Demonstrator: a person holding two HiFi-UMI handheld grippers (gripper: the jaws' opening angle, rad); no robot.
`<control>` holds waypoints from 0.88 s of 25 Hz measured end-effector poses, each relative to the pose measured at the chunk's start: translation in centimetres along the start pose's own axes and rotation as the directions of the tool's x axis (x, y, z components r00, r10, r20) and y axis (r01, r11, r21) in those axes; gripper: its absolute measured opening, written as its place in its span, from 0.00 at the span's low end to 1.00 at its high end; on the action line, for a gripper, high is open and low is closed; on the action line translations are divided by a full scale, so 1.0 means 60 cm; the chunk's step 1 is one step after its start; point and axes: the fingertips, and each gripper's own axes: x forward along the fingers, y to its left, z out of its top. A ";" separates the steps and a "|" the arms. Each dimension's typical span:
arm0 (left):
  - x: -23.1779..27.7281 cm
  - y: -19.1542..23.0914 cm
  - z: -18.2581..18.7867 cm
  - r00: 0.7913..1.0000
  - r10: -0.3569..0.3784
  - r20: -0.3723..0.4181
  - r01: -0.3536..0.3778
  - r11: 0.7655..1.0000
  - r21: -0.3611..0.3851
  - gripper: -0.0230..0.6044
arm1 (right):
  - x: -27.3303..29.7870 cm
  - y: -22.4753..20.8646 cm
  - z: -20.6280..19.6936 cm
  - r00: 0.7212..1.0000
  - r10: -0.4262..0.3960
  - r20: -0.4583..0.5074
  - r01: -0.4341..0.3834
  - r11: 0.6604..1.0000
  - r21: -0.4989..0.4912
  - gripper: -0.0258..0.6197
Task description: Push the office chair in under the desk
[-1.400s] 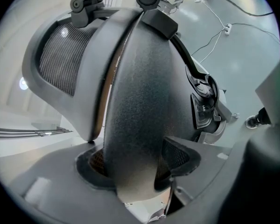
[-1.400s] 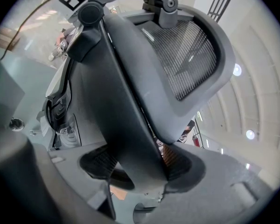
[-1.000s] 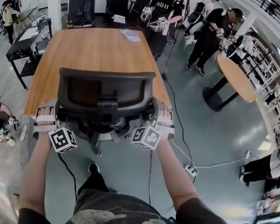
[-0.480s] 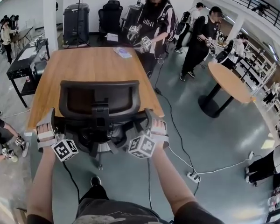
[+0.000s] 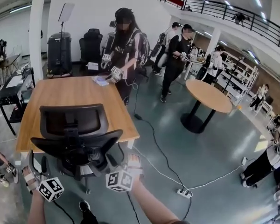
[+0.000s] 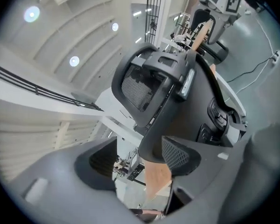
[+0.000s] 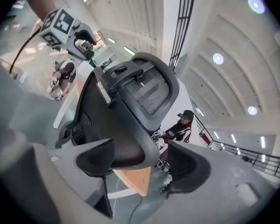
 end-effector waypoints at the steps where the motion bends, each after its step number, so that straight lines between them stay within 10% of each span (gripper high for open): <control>1: -0.019 -0.005 0.003 1.000 0.005 0.000 -0.005 1.000 -0.029 0.54 | -0.009 0.007 -0.001 1.000 0.012 0.017 -0.013 0.999 0.030 0.57; 13: -0.154 -0.016 0.066 0.994 0.067 0.082 -0.044 0.966 -0.254 0.07 | -0.101 0.005 0.052 0.989 -0.051 0.138 0.012 0.963 0.268 0.37; 22: -0.265 -0.010 0.018 0.996 -0.067 0.066 0.091 0.867 -0.491 0.06 | -0.181 0.057 0.083 0.990 -0.086 0.115 0.041 0.936 0.349 0.11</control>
